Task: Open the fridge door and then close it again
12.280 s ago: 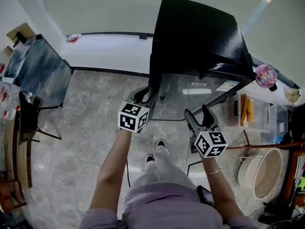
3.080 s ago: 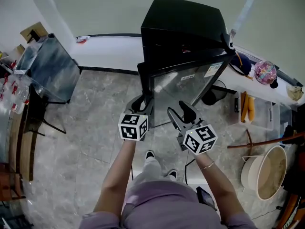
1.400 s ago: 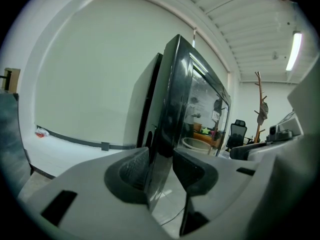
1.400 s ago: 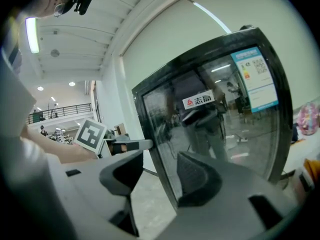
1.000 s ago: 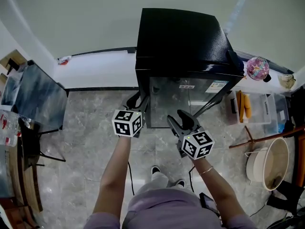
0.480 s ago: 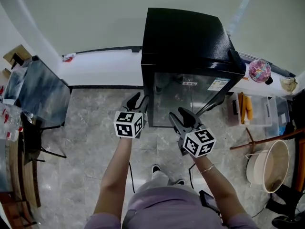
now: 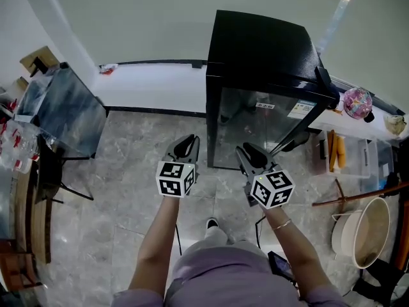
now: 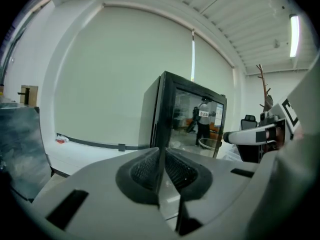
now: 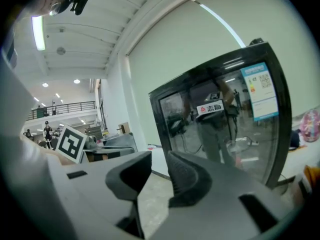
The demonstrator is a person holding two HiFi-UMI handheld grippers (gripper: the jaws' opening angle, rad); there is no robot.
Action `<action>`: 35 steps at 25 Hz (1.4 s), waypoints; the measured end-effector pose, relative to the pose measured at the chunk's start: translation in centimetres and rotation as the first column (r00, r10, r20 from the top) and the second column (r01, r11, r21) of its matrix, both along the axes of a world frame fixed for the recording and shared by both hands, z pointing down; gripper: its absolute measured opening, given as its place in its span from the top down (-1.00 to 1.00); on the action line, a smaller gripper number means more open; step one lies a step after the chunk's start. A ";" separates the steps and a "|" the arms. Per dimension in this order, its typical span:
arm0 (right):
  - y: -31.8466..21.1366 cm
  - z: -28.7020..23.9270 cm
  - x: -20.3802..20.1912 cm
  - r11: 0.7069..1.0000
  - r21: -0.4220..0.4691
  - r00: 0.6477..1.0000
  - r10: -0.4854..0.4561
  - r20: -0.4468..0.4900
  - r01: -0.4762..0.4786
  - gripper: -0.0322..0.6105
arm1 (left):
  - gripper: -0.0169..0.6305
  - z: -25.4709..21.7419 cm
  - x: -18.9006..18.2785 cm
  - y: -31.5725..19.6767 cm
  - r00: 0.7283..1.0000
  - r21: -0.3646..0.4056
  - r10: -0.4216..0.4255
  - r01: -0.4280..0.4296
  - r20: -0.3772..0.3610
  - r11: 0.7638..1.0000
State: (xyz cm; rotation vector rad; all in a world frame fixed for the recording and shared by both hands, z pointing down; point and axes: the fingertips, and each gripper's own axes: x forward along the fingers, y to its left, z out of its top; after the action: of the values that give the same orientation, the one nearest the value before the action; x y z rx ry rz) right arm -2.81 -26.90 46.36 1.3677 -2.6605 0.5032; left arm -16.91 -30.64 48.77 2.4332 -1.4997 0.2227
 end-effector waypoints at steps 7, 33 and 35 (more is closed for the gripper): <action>1.4 -0.7 -0.4 1.000 0.019 1.000 -0.015 -0.013 0.015 0.76 | 0.92 -0.4 -1.7 3.5 0.999 -0.006 -0.052 0.052 -0.017 0.999; 5.2 -1.9 -0.2 0.997 0.072 0.998 -0.030 -0.054 0.034 0.89 | 0.94 -1.4 -1.4 9.4 0.996 0.004 -0.084 0.085 -0.037 0.996; 5.4 -2.0 -0.3 0.996 0.075 0.998 -0.034 -0.057 0.038 0.89 | 0.94 -1.5 -1.5 9.5 0.995 0.005 -0.087 0.087 -0.037 0.996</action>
State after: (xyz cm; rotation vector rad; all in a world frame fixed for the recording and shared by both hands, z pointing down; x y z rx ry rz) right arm -3.10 -21.52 44.37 1.3301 -2.6799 0.3583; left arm -18.38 -21.16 47.31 2.3569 -1.5884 0.1542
